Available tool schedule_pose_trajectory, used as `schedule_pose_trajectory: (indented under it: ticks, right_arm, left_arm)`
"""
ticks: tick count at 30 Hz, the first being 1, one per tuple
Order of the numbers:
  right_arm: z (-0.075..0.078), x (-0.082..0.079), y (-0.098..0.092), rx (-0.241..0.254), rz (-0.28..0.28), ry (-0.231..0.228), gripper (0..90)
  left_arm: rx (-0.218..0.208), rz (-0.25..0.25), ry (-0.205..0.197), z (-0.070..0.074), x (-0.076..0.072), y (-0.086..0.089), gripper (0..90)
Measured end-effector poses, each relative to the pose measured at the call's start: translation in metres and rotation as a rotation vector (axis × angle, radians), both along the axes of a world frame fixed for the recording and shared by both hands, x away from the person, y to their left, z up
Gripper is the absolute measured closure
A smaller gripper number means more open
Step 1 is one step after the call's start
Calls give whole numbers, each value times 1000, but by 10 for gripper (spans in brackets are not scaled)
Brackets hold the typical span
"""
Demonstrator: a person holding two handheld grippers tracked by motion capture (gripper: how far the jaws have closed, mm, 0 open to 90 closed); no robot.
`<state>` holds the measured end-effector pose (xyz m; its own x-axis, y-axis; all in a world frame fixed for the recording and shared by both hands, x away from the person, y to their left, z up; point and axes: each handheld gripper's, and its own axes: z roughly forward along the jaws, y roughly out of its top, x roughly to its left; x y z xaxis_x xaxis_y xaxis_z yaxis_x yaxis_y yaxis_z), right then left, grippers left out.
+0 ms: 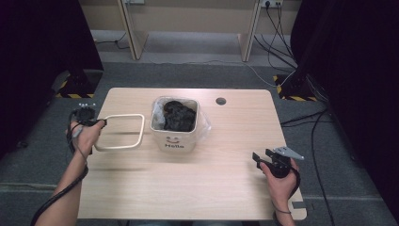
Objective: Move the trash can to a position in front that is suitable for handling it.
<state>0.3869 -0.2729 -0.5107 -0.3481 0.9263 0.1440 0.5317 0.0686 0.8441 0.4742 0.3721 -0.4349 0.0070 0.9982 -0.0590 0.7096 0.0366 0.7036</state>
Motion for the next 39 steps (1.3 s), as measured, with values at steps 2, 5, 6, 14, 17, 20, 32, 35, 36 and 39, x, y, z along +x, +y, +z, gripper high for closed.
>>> schedule_pose_trajectory:
  ticks: [2, 5, 6, 14, 17, 20, 32, 35, 36, 39]
  right_arm:
    - [0, 0, 0, 1, -1, 1, 348]
    - [0, 0, 0, 1, -1, 2, 348]
    - [0, 0, 0, 0, 0, 2, 348]
    - [0, 0, 0, 1, 0, 1, 348]
    - [0, 0, 0, 1, 0, 1, 348]
    - [0, 0, 0, 0, -1, 1, 348]
    - [0, 0, 0, 0, -1, 2, 348]
    - [0, 0, 0, 0, 0, 1, 348]
    - [0, 0, 0, 0, 0, 2, 348]
    - [0, 0, 0, 0, 0, 3, 347]
  left_arm:
    - [0, 0, 2, -3, -1, 0, 812]
    - [2, -1, 5, -6, -1, 0, 812]
    - [1, 0, 6, -7, -2, 0, 812]
    - [11, -2, 10, -14, -3, 1, 812]
    - [11, 0, 13, -16, -4, 2, 812]
    - [10, 2, 17, -19, -5, 3, 812]
    - [18, 5, 34, -34, -9, 5, 812]
    - [18, 4, 36, -36, -9, 4, 812]
    - [20, 3, 38, -37, -9, 4, 812]
    - [24, 4, 38, -40, -10, 3, 812]
